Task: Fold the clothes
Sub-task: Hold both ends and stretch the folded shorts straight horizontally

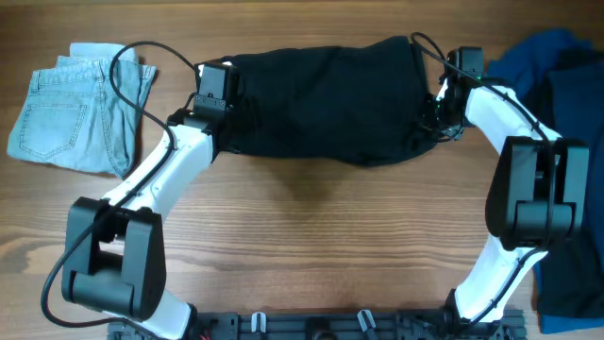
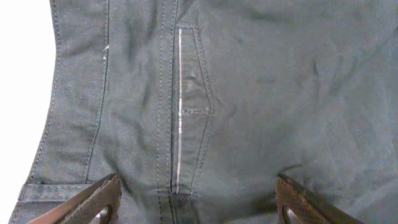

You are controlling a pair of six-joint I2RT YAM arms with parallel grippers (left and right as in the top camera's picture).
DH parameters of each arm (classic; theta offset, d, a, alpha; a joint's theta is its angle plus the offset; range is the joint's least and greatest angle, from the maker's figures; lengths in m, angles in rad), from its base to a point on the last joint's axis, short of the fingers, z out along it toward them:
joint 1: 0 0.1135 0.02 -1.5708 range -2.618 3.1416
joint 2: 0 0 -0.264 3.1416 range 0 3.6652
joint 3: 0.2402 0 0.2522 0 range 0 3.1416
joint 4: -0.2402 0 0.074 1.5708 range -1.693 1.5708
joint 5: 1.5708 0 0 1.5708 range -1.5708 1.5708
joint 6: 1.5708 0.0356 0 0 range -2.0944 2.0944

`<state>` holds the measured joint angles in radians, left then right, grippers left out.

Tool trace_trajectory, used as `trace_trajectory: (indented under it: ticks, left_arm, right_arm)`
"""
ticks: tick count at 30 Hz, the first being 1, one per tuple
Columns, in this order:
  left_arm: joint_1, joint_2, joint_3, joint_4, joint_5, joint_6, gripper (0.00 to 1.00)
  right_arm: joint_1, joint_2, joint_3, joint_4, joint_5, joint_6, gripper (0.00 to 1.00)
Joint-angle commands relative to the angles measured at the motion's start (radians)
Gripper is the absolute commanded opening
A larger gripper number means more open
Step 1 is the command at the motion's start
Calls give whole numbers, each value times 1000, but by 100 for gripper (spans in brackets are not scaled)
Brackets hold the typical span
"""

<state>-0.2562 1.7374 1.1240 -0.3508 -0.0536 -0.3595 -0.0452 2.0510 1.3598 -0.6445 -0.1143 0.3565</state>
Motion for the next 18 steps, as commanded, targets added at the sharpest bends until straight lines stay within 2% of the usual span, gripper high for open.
trace_trajectory:
  ticks: [1, 4, 9, 11, 16, 17, 18]
  left_arm:
    - [-5, 3, 10, 3, 28, 7, 79]
    - [-6, -37, 10, 3, 31, -42, 79]
    - [-6, -108, 16, 8, 31, -56, 80]
    - [-3, -129, 18, 15, 30, -94, 80]
    - [14, -136, 26, 23, 40, -99, 79]
    - [14, -136, 26, 27, 67, -104, 75]
    - [14, -135, 26, 43, 151, -132, 44]
  right_arm:
    - [-34, 14, -17, -9, 58, -67, 4]
    - [-87, -23, -17, -27, 63, -73, 4]
    - [-164, -49, -17, -59, 62, -144, 4]
    - [-179, -49, -17, -58, 62, -174, 4]
    - [-178, -112, -2, -49, 46, -194, 4]
    - [-178, -133, -2, -48, 30, -197, 4]
    - [-177, -158, -2, -51, 27, -196, 4]
